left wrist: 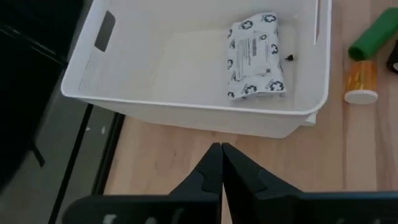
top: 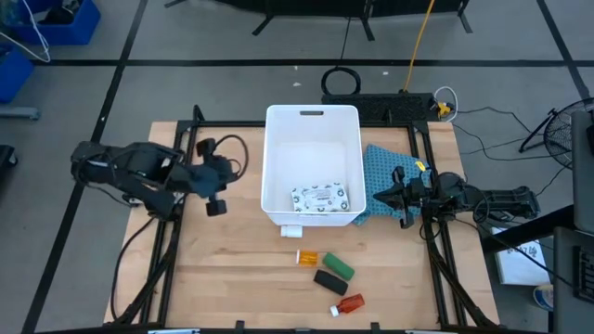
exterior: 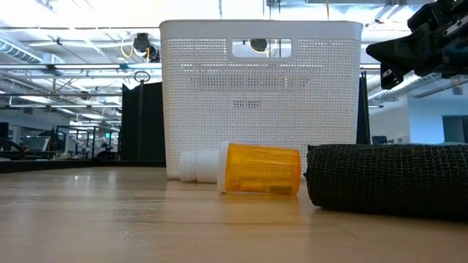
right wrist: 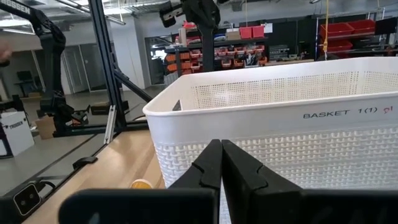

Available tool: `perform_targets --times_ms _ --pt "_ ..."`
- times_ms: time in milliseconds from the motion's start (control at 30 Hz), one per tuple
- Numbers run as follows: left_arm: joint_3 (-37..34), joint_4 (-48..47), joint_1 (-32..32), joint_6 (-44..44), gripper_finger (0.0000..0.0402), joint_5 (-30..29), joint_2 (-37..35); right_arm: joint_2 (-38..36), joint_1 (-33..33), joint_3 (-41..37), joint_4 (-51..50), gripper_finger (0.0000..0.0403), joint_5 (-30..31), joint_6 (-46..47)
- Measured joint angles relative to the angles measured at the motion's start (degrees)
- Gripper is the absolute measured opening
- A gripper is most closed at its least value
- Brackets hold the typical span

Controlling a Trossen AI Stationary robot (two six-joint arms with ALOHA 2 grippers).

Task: Pick & place medical supplies in basket/bin
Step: Put the green bandage into the bin

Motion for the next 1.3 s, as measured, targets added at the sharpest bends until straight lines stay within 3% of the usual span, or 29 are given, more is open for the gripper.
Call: perform_targets --times_ms 167,267,400,500,600,767,933,1133,1300 --pt "-12.15 13.95 -2.98 0.18 0.0004 -0.42 -8.56 0.00 0.00 0.00 -0.15 0.0000 -0.22 0.00" --pt "-23.00 30.73 -3.80 4.89 0.0003 1.80 -14.95 0.00 0.00 0.00 0.07 0.0000 -0.06 0.00" --pt "-37.57 55.13 -3.80 15.39 0.0003 9.90 -21.56 0.00 0.00 0.00 0.46 0.0000 0.04 0.00" --pt "-47.54 68.76 -3.25 19.29 0.0003 11.55 -25.36 0.00 0.00 0.00 0.48 0.0000 0.08 -0.11" --pt "-56.13 77.85 -1.67 19.28 0.0002 13.29 -28.32 0.00 0.00 -0.01 0.47 0.0000 0.13 -0.17" --pt "-69.19 92.31 3.09 17.53 0.0002 26.58 -29.54 0.00 0.00 0.00 0.48 0.0000 0.20 -1.01" --pt "-80.19 110.22 6.22 17.21 0.0001 29.08 -29.75 0.00 0.00 0.00 0.48 0.0000 0.21 -1.07" --pt "-88.73 119.74 12.24 14.78 0.0001 31.92 -30.49 0.00 0.00 0.00 0.50 0.0000 0.22 -1.07" --pt "-88.77 118.62 13.96 11.89 0.0001 36.12 -30.41 0.02 0.00 0.00 0.48 0.0000 0.21 -0.67"
